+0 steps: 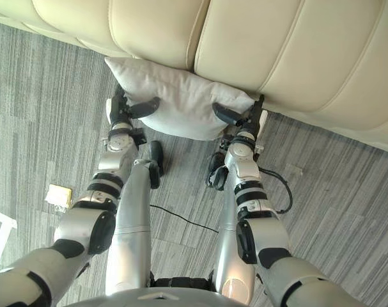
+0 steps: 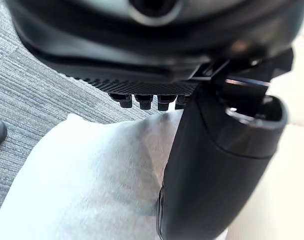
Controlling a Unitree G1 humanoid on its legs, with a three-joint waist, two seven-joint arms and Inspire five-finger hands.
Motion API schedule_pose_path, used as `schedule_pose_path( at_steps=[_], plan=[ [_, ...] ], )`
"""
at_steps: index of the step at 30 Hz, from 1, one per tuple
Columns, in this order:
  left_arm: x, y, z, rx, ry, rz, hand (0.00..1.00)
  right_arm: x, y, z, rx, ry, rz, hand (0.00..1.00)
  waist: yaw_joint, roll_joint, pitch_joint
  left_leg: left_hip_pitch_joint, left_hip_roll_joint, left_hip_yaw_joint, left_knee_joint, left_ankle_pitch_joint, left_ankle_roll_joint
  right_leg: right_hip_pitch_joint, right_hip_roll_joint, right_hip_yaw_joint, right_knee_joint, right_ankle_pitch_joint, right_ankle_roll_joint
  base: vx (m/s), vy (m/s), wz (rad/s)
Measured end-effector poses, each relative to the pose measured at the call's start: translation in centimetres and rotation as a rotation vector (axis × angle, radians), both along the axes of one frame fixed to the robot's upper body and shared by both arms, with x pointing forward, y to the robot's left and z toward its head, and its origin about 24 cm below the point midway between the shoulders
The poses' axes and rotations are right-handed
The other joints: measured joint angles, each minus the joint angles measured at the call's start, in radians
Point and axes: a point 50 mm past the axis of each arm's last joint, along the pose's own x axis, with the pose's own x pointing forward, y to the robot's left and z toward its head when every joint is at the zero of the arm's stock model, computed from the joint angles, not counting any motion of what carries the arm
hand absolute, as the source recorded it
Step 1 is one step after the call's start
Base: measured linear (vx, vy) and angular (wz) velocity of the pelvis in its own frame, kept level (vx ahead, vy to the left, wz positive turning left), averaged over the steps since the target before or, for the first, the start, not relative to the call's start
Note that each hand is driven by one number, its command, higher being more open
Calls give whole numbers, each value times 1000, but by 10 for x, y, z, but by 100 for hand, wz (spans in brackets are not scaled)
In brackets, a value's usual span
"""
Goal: Pick up cushions and gather them together orderly.
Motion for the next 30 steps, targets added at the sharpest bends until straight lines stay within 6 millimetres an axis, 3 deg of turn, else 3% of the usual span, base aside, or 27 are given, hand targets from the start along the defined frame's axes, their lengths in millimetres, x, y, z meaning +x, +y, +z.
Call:
schedule_pose_path(
  at_steps=[5,12,16,18,27,30],
  plan=[
    [0,0,2,-37,-3,55,0,0,18,-2,28,3,57,0,2,4,0,-4,0,-7,-20,24,-11,-11,1,-8,-1,10,-12,-33,-18,4],
    [-13,-15,-26,-66,62,30,0,-24,24,-50,-22,125,97,0,1,6,-1,102,0,-5,-70,32,-12,93,4,-16,-52,20,-11,10,-4,-1],
    [-34,-26,-42,-81,49,-13,0,-50,16,-78,-11,171,79,0,-1,12,-4,274,6,8,-174,47,-15,261,24,-19,-163,50,-8,43,0,-13],
    [-44,-26,-47,-87,41,-19,0,-57,16,-83,-6,171,80,0,1,13,-6,336,8,16,-217,54,-15,320,30,-19,-205,61,-9,43,3,-10],
    [-96,-32,-53,-135,-49,-78,0,-104,-2,-75,-69,38,67,0,16,22,-40,693,7,57,-446,90,-20,648,47,-22,-408,90,1,71,-7,-8],
    [-116,-34,-65,-148,-21,-97,0,-129,-8,-84,-92,56,58,0,17,23,-98,791,9,69,-515,94,-25,737,61,-23,-470,92,4,132,-5,-9]
  ],
)
